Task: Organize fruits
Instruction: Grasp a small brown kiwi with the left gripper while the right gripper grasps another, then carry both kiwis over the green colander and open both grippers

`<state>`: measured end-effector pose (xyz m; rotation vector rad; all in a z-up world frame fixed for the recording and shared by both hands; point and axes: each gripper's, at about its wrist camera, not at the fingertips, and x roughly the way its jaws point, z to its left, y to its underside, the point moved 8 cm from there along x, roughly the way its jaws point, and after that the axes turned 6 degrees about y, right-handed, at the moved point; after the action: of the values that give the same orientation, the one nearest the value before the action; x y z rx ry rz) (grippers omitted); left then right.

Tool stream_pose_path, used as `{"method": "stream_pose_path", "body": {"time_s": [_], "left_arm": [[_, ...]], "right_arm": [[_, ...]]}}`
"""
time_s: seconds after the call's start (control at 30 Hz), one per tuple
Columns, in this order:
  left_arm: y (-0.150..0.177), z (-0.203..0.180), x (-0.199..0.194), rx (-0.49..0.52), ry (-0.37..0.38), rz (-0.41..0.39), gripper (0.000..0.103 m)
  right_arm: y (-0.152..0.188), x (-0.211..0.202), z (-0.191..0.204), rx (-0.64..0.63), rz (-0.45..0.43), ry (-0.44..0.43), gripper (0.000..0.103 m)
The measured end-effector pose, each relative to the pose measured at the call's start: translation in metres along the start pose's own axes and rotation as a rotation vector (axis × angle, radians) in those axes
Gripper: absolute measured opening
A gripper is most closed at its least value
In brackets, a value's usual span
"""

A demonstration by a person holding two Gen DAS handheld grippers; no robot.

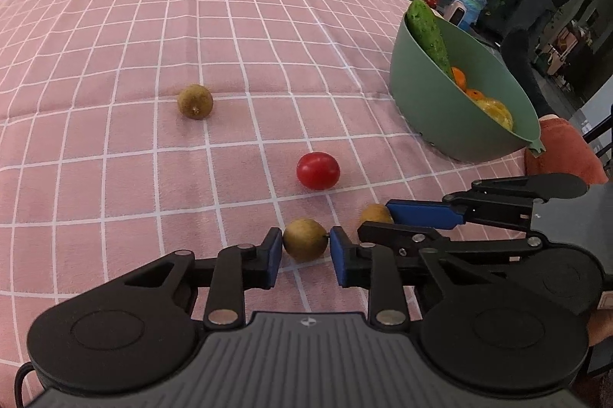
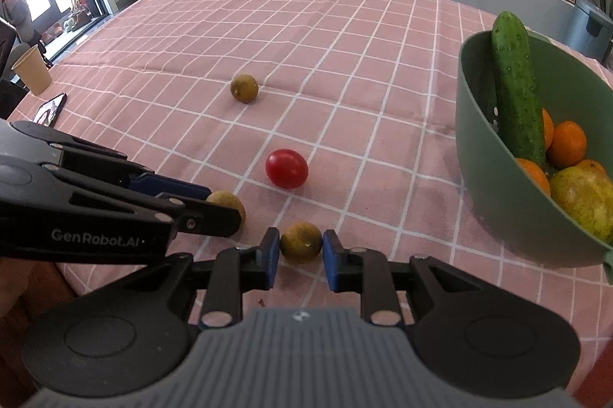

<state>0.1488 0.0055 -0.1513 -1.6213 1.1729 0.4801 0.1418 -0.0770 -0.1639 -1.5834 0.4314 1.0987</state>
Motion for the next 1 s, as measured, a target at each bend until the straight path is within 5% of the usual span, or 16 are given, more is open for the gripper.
{"method": "stream_pose_path", "body": {"time_s": [0.57, 1.0], "left_arm": [[-0.011, -0.011, -0.018, -0.018, -0.046, -0.049, 0.026], [-0.029, -0.042, -0.056, 0.04, -0.039, -0.17, 0.026]], "right_arm": [[-0.002, -0.01, -0.005, 0.013, -0.027, 0.021, 0.02], [-0.014, -0.062, -0.021, 0.03, -0.177, 0.057, 0.02]]}}
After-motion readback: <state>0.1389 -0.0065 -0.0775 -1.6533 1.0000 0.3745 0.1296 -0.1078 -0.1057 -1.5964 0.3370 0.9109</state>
